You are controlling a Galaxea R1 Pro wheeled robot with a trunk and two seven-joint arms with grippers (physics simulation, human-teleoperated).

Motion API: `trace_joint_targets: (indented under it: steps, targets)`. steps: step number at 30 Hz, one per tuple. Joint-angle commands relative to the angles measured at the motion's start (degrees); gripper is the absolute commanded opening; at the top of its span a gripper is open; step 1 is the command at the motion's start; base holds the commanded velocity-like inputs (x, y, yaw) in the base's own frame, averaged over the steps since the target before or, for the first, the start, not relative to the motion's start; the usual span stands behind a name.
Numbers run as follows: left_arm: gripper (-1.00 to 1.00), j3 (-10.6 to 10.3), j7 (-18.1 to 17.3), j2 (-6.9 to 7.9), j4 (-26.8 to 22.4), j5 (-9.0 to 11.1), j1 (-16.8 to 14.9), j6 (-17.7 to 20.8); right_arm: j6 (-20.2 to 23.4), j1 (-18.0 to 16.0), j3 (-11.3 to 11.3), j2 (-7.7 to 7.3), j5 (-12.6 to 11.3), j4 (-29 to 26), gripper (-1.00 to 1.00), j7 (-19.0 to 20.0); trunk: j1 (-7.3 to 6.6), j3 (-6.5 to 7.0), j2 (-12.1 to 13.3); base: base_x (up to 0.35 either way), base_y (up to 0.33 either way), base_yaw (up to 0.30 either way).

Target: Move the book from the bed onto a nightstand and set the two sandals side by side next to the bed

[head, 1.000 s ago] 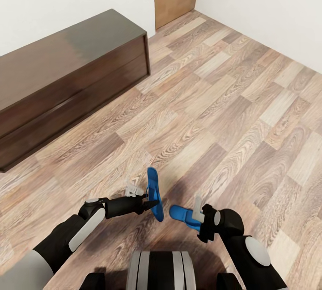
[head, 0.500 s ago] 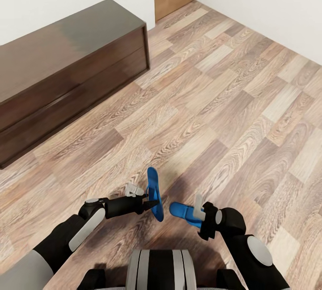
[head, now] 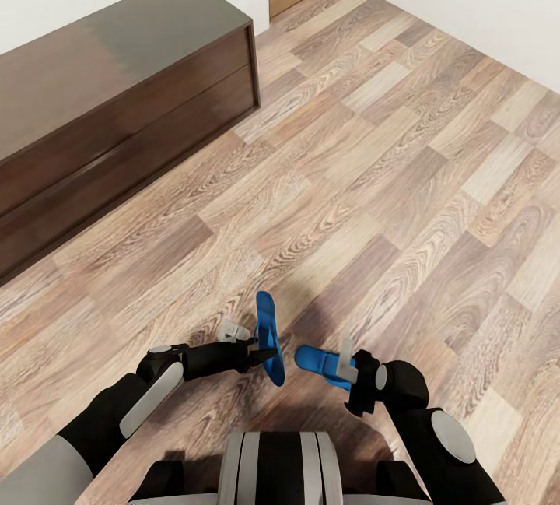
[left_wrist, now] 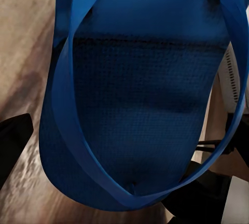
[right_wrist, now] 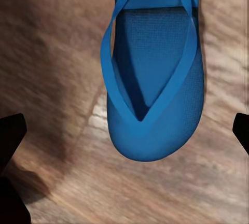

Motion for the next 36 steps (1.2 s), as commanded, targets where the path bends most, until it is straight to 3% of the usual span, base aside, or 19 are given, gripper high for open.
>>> trace_joint_targets:
  steps: [1, 15, 36]
  targets:
    - [-1.0, -0.08, 0.12, 0.04, -0.04, 0.6, -0.05, 0.46, 0.44, -0.03, 0.15, -0.07, 0.22, -0.09, 1.0, 0.27, -0.01, -0.03, -0.01, 0.0, 0.0, 0.0]
    - [-1.0, -0.08, 0.13, 0.04, -0.04, 0.6, -0.03, 0.46, 0.44, -0.03, 0.15, -0.1, 0.3, -1.32, 1.0, 0.25, -0.01, -0.03, -0.01, 0.0, 0.0, 0.0]
    - [-1.0, -0.08, 0.14, 0.04, -0.04, 0.6, -0.03, 0.46, 0.36, -0.03, 0.04, -0.25, 0.78, -4.1, 1.0, 0.25, 0.48, -4.24, -0.27, 0.0, 0.0, 0.0]
